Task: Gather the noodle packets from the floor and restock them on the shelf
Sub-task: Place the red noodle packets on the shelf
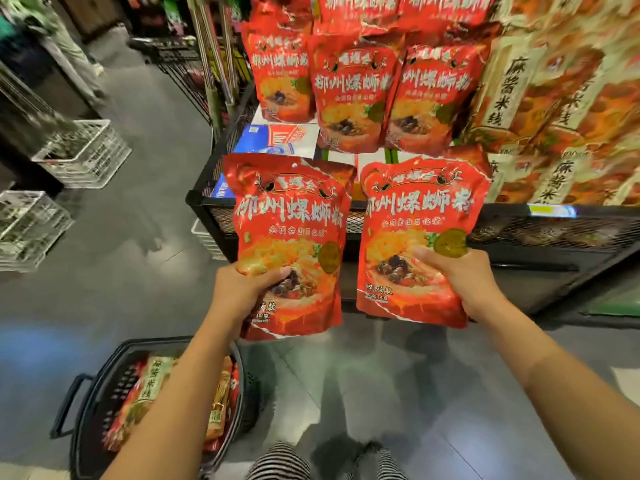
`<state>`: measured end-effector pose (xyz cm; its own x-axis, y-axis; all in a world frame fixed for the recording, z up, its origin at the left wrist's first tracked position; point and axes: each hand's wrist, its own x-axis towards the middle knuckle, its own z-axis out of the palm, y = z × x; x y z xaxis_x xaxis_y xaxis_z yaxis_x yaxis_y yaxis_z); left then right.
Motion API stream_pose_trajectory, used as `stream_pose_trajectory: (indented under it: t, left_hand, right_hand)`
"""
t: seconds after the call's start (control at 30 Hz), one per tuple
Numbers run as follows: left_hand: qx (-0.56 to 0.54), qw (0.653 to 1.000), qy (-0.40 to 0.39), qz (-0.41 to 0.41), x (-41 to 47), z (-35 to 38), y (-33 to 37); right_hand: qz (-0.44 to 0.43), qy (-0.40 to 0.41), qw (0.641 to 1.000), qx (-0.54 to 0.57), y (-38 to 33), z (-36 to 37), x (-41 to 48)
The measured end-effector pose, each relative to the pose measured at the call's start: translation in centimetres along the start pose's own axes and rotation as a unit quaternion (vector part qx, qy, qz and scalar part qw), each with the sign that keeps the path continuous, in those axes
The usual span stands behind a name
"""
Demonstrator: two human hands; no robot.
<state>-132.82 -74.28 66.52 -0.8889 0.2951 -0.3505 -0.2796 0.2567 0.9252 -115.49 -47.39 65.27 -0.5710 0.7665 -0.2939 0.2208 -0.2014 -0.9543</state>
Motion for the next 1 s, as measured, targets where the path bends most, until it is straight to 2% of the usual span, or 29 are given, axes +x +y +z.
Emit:
stream_pose_trajectory:
  t: [0.23, 0.47, 0.83, 1.0]
  left_hand:
    - [-0.015, 0.998, -0.025, 0.053, 4.0, 3.1, 3.3]
    - [-0.084, 0.992, -0.055, 0.074, 12.5, 7.6, 6.1]
    - [-0.059, 0.991, -0.111, 0.039, 28.0, 13.8, 8.0]
    - [-0.071, 0.99, -0.126, 0.0, 31.2, 16.2, 6.9]
  right_hand:
    - [-0.03, 0.046, 0.998, 0.013, -2.3, -2.7, 3.7]
    - [-0.062, 0.056, 0.996, -0.023, -4.3, -1.4, 11.0]
    - [-0.06, 0.076, 0.995, -0.025, -6.6, 0.6, 24.8]
    - [-0.009, 0.057, 0.998, -0.015, -6.2, 0.7, 28.5]
